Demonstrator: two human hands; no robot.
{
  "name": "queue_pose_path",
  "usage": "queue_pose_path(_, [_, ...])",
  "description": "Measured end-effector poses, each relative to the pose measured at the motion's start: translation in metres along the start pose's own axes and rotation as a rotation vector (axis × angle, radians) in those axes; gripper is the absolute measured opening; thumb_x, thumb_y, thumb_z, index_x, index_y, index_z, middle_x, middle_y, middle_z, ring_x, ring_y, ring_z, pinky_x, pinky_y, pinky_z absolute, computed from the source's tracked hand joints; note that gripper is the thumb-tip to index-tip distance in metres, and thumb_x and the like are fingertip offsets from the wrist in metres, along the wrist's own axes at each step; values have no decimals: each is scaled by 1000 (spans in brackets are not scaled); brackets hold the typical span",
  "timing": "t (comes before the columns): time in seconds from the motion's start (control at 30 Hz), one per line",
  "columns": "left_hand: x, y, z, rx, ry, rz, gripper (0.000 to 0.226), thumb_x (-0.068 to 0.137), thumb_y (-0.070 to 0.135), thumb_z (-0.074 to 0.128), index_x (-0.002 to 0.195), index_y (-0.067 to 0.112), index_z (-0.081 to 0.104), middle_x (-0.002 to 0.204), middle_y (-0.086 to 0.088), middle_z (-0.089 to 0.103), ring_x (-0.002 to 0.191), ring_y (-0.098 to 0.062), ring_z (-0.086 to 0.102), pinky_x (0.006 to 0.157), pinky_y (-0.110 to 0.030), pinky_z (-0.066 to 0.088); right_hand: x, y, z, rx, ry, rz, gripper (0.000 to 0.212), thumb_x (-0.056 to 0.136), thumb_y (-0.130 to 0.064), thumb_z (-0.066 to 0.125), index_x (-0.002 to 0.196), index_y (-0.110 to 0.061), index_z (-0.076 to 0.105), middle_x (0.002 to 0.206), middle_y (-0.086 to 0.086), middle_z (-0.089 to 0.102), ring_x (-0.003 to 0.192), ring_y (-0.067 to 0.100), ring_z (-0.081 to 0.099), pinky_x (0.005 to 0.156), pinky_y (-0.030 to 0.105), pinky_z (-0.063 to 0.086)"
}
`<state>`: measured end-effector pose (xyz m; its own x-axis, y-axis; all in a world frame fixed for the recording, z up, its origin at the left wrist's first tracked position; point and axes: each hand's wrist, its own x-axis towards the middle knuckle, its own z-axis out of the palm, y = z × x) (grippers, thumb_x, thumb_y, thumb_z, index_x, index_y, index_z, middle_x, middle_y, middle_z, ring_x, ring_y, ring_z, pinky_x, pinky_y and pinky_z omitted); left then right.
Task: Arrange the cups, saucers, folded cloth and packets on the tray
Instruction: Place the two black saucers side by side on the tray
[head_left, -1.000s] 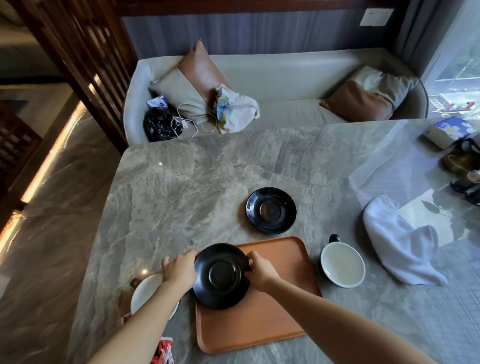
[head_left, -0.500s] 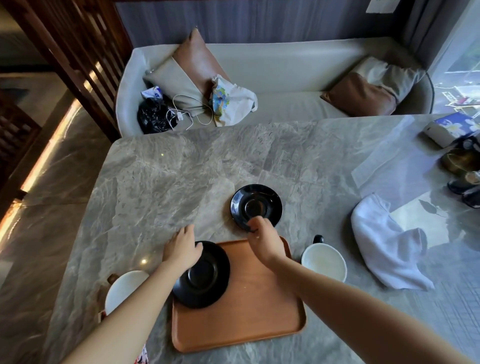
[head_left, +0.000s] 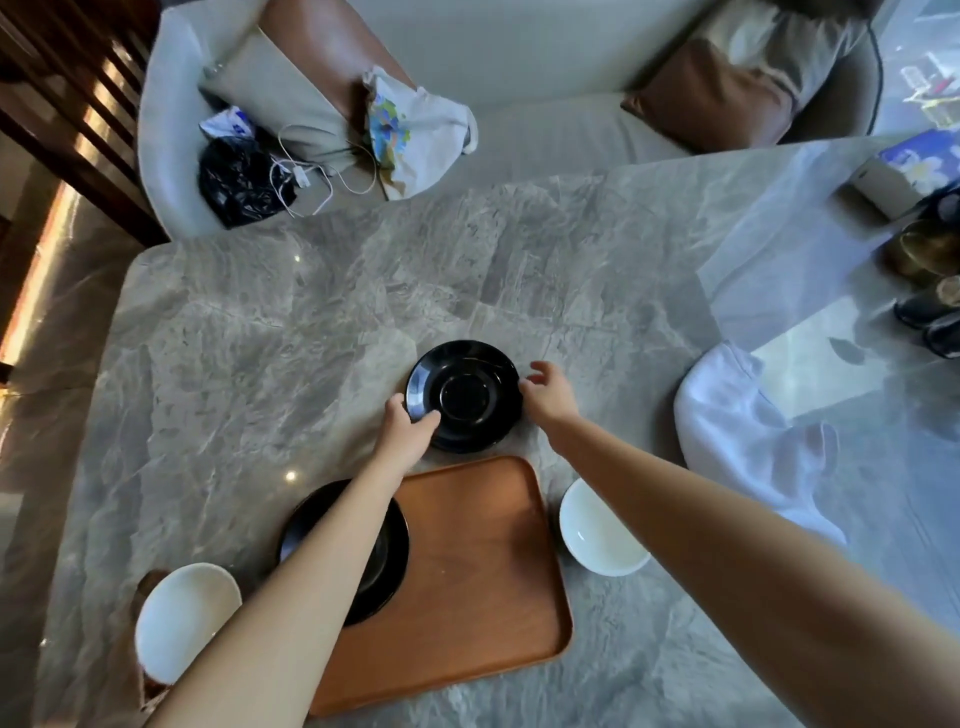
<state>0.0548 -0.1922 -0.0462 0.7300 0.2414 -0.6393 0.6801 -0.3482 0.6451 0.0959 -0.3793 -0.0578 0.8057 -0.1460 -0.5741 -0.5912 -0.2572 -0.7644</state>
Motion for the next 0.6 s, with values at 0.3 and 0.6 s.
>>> queue_pose_path(0.3, [8, -1, 15, -166, 87, -86, 47, 88, 22, 54, 131, 17, 35, 92, 10, 50, 85, -13, 54, 85, -39, 47, 7, -6, 15, 46, -67, -6, 55, 80, 7, 35, 129, -13, 51, 123, 12, 61, 109, 26, 59, 93, 36, 51])
queue_pose_path(0.6, [-21, 2, 19, -345, 134, -24, 37, 85, 11, 51, 114, 26, 35, 94, 11, 52, 91, -16, 54, 87, -43, 50, 6, -14, 0, -48, -99, 8, 32, 86, -12, 50, 117, -9, 45, 95, 5, 53, 85, 19, 51, 64, 27, 41])
